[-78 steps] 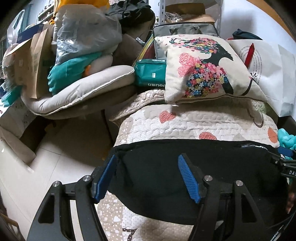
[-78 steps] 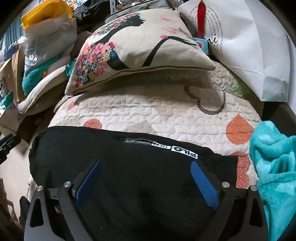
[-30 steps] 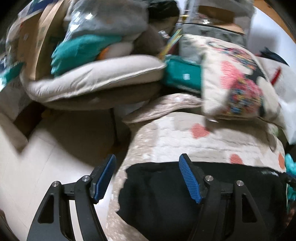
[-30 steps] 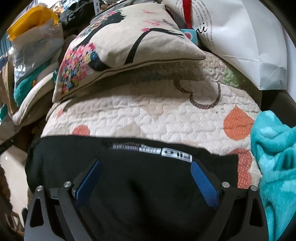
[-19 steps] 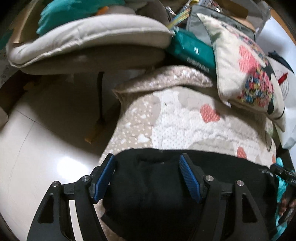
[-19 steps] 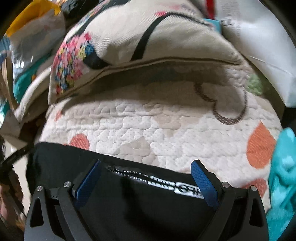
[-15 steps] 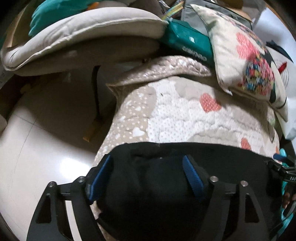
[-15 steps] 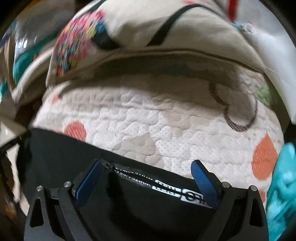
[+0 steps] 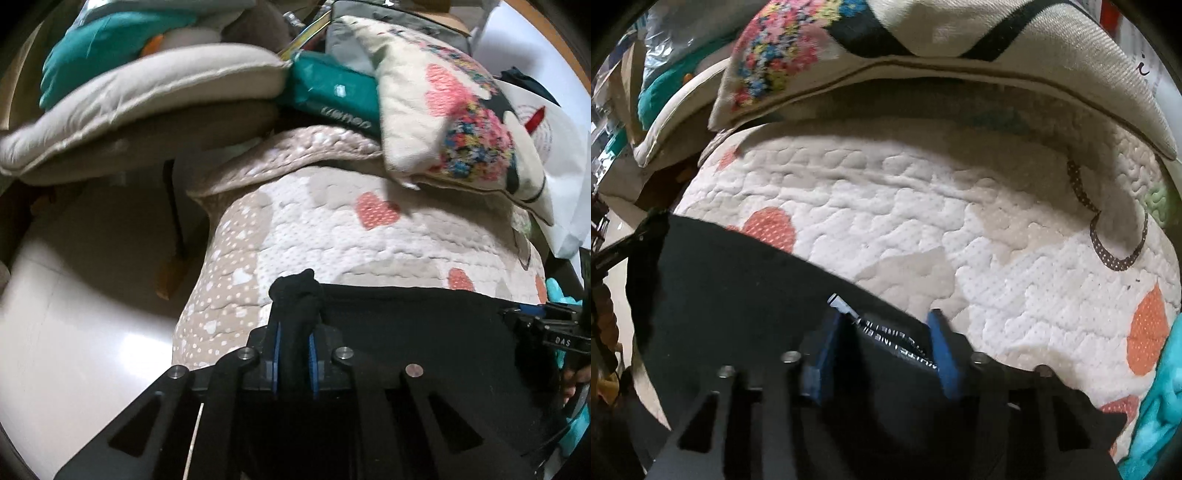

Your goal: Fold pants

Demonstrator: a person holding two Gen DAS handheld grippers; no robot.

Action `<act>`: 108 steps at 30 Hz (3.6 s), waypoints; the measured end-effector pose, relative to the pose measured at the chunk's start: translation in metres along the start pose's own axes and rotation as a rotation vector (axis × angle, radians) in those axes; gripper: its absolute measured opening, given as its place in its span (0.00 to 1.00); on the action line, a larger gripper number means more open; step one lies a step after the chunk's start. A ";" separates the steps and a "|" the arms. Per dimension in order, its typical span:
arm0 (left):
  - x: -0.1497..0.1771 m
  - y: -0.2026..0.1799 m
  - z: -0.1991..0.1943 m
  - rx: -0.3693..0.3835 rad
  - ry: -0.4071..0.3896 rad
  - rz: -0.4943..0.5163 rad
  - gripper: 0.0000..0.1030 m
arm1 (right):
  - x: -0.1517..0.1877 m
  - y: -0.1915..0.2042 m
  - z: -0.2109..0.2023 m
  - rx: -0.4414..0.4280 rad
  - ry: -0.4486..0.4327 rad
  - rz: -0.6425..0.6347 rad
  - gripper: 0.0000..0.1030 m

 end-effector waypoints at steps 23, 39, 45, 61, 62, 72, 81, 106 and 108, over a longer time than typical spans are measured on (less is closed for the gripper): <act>0.073 -0.018 -0.170 -0.076 -0.153 0.167 0.11 | 0.093 0.064 -0.131 0.061 -0.096 -0.020 0.11; 0.219 -0.025 -0.236 -0.223 0.030 0.479 0.21 | 0.290 0.098 -0.117 0.184 0.247 -0.151 0.19; 0.213 0.014 -0.275 -0.181 0.059 0.244 0.38 | 0.291 0.109 -0.142 0.159 0.211 -0.141 0.52; 0.203 0.083 -0.242 -0.161 0.004 -0.294 0.47 | 0.233 0.211 -0.160 -0.107 -0.033 -0.144 0.57; 0.202 0.088 -0.242 -0.163 -0.011 -0.320 0.47 | 0.226 0.223 -0.158 -0.125 -0.048 -0.162 0.57; 0.190 0.137 -0.257 -0.144 -0.107 -0.479 0.50 | 0.155 0.346 -0.069 -0.254 -0.044 -0.278 0.57; 0.193 0.133 -0.239 -0.009 -0.038 -0.553 0.50 | 0.208 0.378 -0.022 -0.159 0.112 -0.454 0.12; 0.198 0.137 -0.225 -0.091 -0.006 -0.536 0.51 | 0.158 0.289 -0.047 -0.156 0.017 -0.029 0.19; 0.200 0.135 -0.224 -0.107 -0.001 -0.522 0.51 | 0.159 0.271 -0.052 -0.099 -0.018 -0.030 0.23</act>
Point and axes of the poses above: each gripper's, at about its wrist camera, not at the fingertips, and z roughly the way its jaws point, y to its left, x to its underside, the point moved 9 cm from there along z, roughly the way its jaws point, and after that the axes turned 5 degrees about -x, right-handed, at the moved point
